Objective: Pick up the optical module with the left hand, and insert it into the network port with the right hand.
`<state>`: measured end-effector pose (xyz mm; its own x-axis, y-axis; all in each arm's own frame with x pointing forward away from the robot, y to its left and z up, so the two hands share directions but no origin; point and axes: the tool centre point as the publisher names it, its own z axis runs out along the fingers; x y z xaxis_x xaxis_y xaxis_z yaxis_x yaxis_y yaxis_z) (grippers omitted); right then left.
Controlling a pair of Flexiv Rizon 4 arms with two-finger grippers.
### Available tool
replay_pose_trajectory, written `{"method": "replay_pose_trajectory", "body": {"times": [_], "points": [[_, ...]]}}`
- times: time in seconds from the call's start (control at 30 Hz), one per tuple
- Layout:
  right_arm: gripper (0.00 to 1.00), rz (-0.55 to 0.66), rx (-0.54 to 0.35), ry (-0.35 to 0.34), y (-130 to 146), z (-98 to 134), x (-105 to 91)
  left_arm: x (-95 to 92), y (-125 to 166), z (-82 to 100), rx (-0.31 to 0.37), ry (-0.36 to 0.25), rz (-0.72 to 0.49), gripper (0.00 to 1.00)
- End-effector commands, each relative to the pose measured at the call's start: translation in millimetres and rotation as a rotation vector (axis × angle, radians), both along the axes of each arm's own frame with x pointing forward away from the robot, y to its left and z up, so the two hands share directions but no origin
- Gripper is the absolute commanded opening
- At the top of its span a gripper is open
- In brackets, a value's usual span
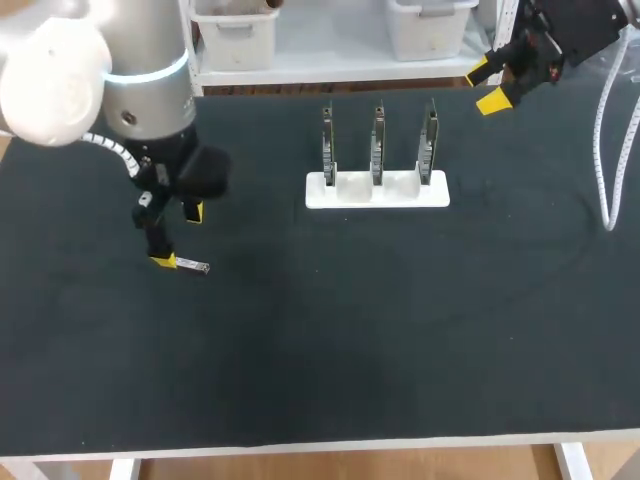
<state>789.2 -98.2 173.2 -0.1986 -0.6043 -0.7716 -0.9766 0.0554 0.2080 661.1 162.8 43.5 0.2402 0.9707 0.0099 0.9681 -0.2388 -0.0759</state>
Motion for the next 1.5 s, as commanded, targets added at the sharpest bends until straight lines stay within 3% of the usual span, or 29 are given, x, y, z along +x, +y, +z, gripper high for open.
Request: {"method": "replay_pose_trajectory", "body": {"times": [0.03, 0.3, 0.63, 1.1, 1.5], "points": [[1.00, -0.006, -0.001, -0.005, 0, 0, -3.3, -5.1, 1, -4.0, 0.003, -0.033, -0.015, 1.00], [1.00, -0.006, -0.001, -0.005, 0, 0, -3.3, -3.5, 4, -7.1, -0.004, -0.032, -0.020, 1.00], [1.00, -0.006, -0.001, -0.005, 0, 0, -3.3, -8.4, 8, -18.5, 0.034, -0.049, -0.012, 1.00], [1.00, -0.006, -0.001, -0.005, 0, 0, -3.3, 2.6, 16, -34.8, 0.053, -0.039, 0.078, 1.00], [1.00, -0.006, -0.001, -0.005, 0, 0, -3.3, 11.3, 20, -38.3, 0.048, -0.021, 0.118, 1.00]]}}
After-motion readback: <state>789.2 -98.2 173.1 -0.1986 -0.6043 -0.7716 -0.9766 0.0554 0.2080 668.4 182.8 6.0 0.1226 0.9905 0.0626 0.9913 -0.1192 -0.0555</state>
